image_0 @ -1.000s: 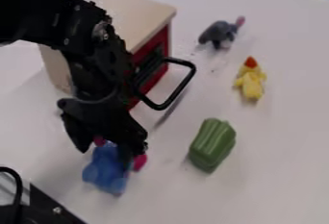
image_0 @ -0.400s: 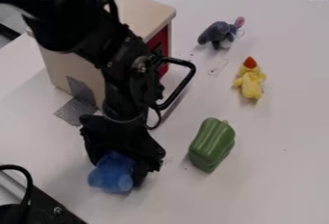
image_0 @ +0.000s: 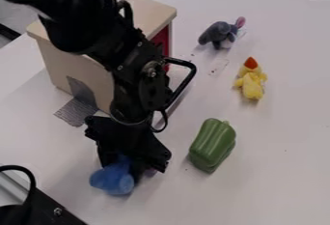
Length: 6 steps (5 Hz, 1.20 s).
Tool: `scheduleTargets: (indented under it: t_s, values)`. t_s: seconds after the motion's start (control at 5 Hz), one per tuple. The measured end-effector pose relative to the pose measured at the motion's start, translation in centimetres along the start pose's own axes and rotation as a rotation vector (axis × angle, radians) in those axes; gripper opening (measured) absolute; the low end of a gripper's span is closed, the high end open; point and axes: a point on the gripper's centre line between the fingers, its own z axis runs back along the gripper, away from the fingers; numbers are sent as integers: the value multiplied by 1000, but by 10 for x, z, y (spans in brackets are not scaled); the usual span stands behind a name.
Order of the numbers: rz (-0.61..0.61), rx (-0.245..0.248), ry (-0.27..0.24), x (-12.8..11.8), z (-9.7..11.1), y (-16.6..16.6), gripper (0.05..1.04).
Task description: Take the blue object away from the other objects
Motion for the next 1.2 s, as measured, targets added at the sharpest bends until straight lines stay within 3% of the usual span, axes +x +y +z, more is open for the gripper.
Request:
scheduleTargets:
  t_s: [0.2,0.4,0.6,0.8,1.0,1.2]
  values:
    - [-11,-25,-20,-3,21,-2,411]
    - [-18,-85,-89,13,59,-8,376]
    - [-50,-151,-155,47,98,-26,367]
    - [-86,-164,-175,86,114,-47,366]
    - [-100,-167,-171,126,109,-68,364]
    - [-99,-161,-162,171,91,-96,364]
